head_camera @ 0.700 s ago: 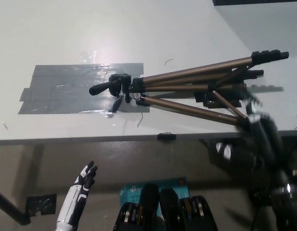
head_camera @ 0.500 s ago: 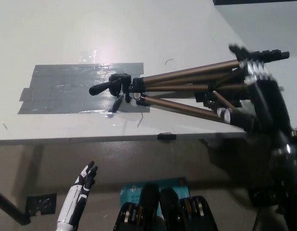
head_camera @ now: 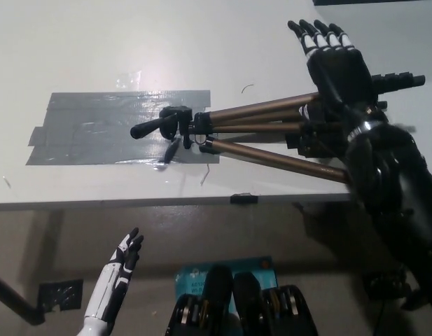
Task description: A tripod is kept on the middle of the desk infront of the robot and the robot grabs one of its legs to pick it up and hands it to a person
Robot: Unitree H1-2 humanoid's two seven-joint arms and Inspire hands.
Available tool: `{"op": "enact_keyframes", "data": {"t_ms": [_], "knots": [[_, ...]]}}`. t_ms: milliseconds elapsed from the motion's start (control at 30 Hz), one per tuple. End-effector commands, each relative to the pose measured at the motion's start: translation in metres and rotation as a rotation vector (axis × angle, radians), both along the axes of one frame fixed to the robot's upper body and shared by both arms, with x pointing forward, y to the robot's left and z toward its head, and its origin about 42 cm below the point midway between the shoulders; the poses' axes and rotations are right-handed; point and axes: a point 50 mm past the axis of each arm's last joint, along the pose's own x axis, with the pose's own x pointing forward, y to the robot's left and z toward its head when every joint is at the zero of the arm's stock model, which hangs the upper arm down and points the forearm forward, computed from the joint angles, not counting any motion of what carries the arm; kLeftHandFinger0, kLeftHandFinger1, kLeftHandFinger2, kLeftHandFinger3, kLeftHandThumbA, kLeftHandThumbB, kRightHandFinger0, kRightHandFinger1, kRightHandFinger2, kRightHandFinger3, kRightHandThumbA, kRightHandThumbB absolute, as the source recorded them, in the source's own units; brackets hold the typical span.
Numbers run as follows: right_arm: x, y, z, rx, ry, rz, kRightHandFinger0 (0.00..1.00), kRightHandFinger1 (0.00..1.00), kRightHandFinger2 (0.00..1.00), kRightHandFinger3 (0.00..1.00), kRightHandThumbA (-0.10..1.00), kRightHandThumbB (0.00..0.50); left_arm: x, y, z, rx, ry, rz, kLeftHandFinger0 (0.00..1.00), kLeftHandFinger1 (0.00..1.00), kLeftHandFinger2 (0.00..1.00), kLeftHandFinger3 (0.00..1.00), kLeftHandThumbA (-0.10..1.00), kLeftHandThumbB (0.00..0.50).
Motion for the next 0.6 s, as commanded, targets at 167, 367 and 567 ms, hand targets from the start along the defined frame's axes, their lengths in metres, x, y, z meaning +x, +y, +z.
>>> {"op": "enact_keyframes", "data": {"t_ms": [167, 367, 567], "knots": [[0.023, 0.002, 0.012, -0.105, -0.003, -0.119, 1.00, 1.00, 1.00, 1.00, 1.00, 0.479, 0.010, -0.002, 0.017, 0.035, -0.109, -0.023, 1.00, 1.00, 1.00, 1.00, 1.00, 0.162], [0.028, -0.003, 0.004, -0.129, 0.076, -0.137, 1.00, 1.00, 1.00, 1.00, 1.00, 0.491, 0.013, -0.002, 0.020, 0.047, -0.118, -0.036, 1.00, 1.00, 1.00, 1.00, 1.00, 0.157], [0.025, -0.011, 0.010, -0.106, 0.110, -0.086, 1.00, 1.00, 1.00, 1.00, 1.00, 0.500, 0.019, -0.002, 0.023, 0.056, -0.127, -0.052, 1.00, 1.00, 1.00, 1.00, 1.00, 0.144]]}}
